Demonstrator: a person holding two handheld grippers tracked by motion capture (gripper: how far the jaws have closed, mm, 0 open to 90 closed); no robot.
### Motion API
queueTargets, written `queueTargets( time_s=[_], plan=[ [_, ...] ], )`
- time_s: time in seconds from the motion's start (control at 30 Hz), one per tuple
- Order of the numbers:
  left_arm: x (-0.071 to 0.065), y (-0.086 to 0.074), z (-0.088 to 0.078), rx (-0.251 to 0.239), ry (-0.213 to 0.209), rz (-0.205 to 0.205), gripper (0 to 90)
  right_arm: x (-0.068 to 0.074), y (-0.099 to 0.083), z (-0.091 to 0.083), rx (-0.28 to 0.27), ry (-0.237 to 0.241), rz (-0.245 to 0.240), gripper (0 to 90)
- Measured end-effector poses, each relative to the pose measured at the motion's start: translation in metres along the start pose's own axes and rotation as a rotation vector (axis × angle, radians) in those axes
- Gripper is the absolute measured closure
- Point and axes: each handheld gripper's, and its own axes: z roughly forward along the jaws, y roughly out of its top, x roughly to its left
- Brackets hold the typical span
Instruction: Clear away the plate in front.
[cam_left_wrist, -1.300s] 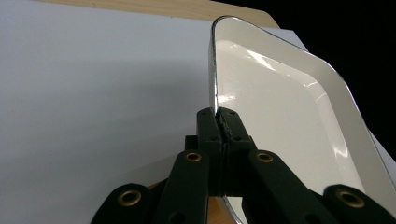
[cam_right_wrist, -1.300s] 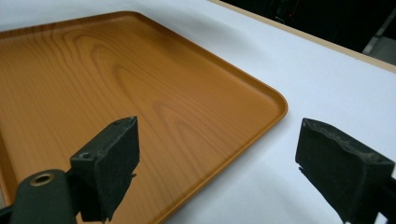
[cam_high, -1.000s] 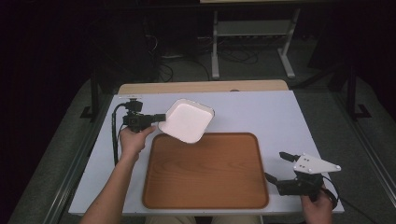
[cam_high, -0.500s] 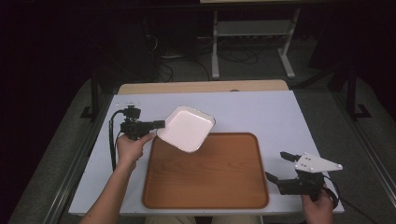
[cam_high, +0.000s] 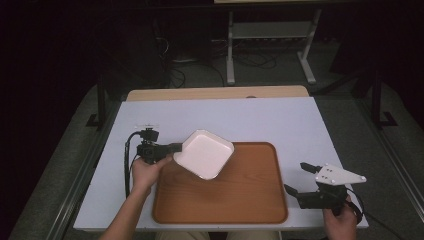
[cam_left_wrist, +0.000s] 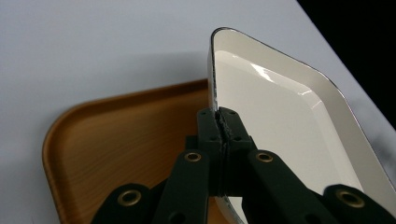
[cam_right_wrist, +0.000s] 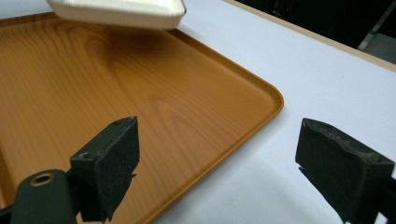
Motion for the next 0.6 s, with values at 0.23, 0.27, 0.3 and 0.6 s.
queueTargets(
  time_s=[0.23,0.27,0.3,0.6],
  plan=[
    [-0.003,-0.016,0.001,0.003,0.037,0.013,89.0,0.001,0.000,0.001,0.007,-0.003,-0.006,12.6],
    [-0.003,-0.018,0.000,0.001,0.040,0.011,89.0,0.000,0.000,0.001,0.008,-0.003,-0.007,12.6],
    [-0.004,-0.020,0.000,-0.001,0.046,0.009,89.0,0.000,0.000,0.001,0.009,-0.003,-0.008,12.6],
    [-0.006,-0.037,0.006,0.033,0.092,0.028,89.0,0.001,0.000,0.001,0.016,-0.001,-0.007,12.6]
  ],
)
